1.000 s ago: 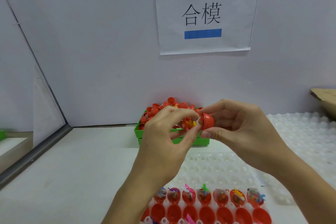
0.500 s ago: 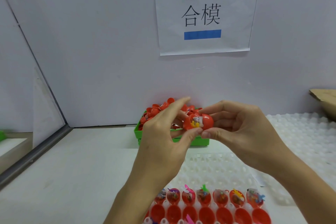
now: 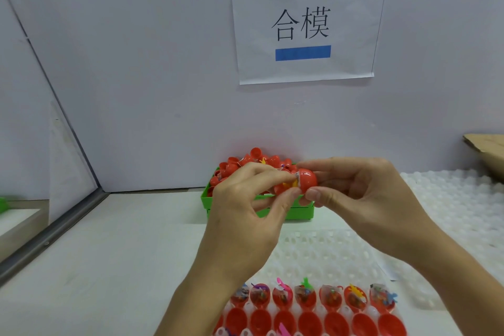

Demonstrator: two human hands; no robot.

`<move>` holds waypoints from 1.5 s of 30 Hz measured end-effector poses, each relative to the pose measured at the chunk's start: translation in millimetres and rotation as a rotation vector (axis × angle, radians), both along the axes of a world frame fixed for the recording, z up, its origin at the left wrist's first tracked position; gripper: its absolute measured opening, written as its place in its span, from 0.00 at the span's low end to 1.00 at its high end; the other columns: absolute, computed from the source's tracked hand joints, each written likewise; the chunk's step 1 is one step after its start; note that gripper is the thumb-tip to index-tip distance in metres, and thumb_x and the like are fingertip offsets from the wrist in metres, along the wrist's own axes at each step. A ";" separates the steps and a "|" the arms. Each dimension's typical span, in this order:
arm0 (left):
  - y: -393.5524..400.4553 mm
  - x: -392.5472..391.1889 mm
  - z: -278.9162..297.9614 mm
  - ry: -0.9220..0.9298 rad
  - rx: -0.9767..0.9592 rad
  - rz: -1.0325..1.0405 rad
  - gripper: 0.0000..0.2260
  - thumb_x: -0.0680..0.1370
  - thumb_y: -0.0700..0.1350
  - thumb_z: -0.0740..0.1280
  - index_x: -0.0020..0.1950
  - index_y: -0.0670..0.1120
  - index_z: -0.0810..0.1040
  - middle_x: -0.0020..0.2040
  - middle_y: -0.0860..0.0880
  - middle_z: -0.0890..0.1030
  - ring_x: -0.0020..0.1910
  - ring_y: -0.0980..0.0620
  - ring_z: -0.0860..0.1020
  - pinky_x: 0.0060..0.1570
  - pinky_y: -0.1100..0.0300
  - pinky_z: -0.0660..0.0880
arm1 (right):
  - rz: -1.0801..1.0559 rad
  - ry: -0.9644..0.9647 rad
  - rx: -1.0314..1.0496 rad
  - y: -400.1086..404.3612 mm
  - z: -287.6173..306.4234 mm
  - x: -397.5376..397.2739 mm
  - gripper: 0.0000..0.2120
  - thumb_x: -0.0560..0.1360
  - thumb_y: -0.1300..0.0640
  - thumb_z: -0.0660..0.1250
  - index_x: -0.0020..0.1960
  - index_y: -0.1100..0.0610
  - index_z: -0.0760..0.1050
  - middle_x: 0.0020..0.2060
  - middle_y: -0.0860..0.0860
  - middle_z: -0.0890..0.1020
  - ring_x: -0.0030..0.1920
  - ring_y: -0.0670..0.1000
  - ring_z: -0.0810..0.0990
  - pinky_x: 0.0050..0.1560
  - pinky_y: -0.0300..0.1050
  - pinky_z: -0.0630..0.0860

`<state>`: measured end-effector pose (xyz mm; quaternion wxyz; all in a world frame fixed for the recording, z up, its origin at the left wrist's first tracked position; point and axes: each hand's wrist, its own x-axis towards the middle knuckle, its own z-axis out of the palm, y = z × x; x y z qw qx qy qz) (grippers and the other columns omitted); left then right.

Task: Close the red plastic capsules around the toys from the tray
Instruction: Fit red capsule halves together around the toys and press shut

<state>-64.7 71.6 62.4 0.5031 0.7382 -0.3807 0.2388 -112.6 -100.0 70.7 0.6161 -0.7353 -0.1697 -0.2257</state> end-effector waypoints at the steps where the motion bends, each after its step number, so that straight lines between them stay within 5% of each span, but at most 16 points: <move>1: 0.2 -0.4 -0.2 -0.002 0.013 -0.004 0.08 0.75 0.41 0.73 0.54 0.48 0.85 0.50 0.55 0.81 0.51 0.56 0.81 0.43 0.70 0.79 | -0.004 0.003 0.001 0.1 -0.5 0.2 0.14 0.68 0.63 0.72 0.54 0.55 0.82 0.43 0.49 0.88 0.45 0.48 0.87 0.45 0.34 0.80; 8: 1.8 -0.4 0.7 0.038 0.026 0.014 0.18 0.73 0.42 0.75 0.61 0.52 0.79 0.50 0.58 0.80 0.53 0.56 0.80 0.48 0.67 0.80 | -0.061 0.017 -0.075 -1.3 -3.0 1.2 0.15 0.71 0.68 0.73 0.55 0.54 0.83 0.43 0.49 0.87 0.45 0.48 0.87 0.47 0.37 0.81; 20: 5.5 3.2 1.8 0.105 0.068 -0.039 0.14 0.74 0.40 0.74 0.57 0.52 0.81 0.50 0.58 0.82 0.53 0.57 0.80 0.48 0.66 0.79 | -0.043 -0.021 -0.097 0.4 -1.9 1.2 0.20 0.70 0.73 0.72 0.48 0.48 0.85 0.43 0.48 0.88 0.46 0.48 0.87 0.48 0.36 0.80; 29: 4.2 3.6 0.4 0.180 0.016 -0.134 0.11 0.73 0.45 0.72 0.55 0.53 0.81 0.48 0.56 0.82 0.50 0.53 0.82 0.46 0.63 0.80 | -0.093 -0.016 -0.145 1.3 -4.1 3.3 0.13 0.73 0.65 0.72 0.51 0.49 0.84 0.42 0.45 0.87 0.44 0.45 0.86 0.45 0.34 0.80; 41: -2.4 1.8 -3.0 0.085 -0.012 -0.047 0.10 0.75 0.38 0.71 0.45 0.54 0.79 0.44 0.55 0.81 0.46 0.53 0.81 0.40 0.68 0.78 | -0.094 -0.041 -0.163 5.4 -5.2 3.2 0.19 0.71 0.69 0.74 0.50 0.45 0.83 0.43 0.43 0.87 0.45 0.45 0.86 0.48 0.35 0.80; 45: -3.3 0.7 -2.9 0.032 0.009 0.017 0.11 0.74 0.41 0.72 0.49 0.56 0.78 0.45 0.58 0.81 0.48 0.55 0.82 0.42 0.65 0.80 | -0.146 -0.042 -0.180 7.8 -8.1 5.4 0.20 0.71 0.70 0.73 0.51 0.45 0.83 0.42 0.41 0.87 0.44 0.44 0.86 0.48 0.35 0.80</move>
